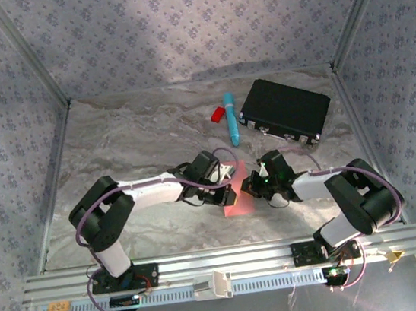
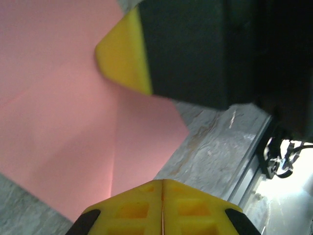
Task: Fold a paper plane with a square sheet of paper (pick it up from the middle)
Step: Fold the triangle a second time at the center of the table.
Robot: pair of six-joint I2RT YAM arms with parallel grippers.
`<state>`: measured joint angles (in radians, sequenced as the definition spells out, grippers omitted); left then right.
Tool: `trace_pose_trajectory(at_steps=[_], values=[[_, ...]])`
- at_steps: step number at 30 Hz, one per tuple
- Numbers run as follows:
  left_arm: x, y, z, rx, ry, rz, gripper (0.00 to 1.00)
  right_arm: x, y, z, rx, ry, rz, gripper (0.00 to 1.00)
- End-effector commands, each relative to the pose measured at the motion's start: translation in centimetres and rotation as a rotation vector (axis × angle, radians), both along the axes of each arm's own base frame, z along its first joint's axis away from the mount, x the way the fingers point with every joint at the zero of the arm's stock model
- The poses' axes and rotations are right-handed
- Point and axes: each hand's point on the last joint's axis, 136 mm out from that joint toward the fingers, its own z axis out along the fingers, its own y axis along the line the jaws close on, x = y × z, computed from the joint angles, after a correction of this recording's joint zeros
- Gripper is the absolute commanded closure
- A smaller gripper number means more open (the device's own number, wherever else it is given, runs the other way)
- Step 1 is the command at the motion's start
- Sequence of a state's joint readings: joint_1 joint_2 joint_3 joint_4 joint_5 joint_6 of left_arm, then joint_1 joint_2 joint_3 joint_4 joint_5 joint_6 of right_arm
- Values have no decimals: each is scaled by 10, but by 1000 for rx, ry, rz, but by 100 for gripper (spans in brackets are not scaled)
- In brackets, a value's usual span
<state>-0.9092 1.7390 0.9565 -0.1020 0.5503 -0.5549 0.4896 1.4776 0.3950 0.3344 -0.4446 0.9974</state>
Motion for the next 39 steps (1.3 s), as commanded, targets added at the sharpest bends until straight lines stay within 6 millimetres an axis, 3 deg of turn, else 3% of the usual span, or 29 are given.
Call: trace_pose_trajectory(at_steps=[1, 7, 12, 23, 29, 34, 39], values=[[5, -7, -6, 1, 38, -2, 93, -11, -14, -22, -76, 67, -30, 100], [3, -2, -37, 51, 75, 10, 93, -11, -14, -22, -78, 66, -30, 100], [-7, 14, -52, 85, 94, 19, 93, -13, -16, -24, -88, 69, -36, 100], [-22, 27, -39, 93, 63, -59, 90, -13, -20, -26, -102, 74, -42, 100], [-31, 44, -46, 162, 56, -75, 91, -13, -20, -25, -100, 74, -42, 100], [-29, 38, -29, 122, 29, -84, 91, -10, -16, -21, -81, 59, -28, 100], [-10, 26, 9, 40, -54, -54, 91, 4, 1, 11, -14, -33, 31, 98]])
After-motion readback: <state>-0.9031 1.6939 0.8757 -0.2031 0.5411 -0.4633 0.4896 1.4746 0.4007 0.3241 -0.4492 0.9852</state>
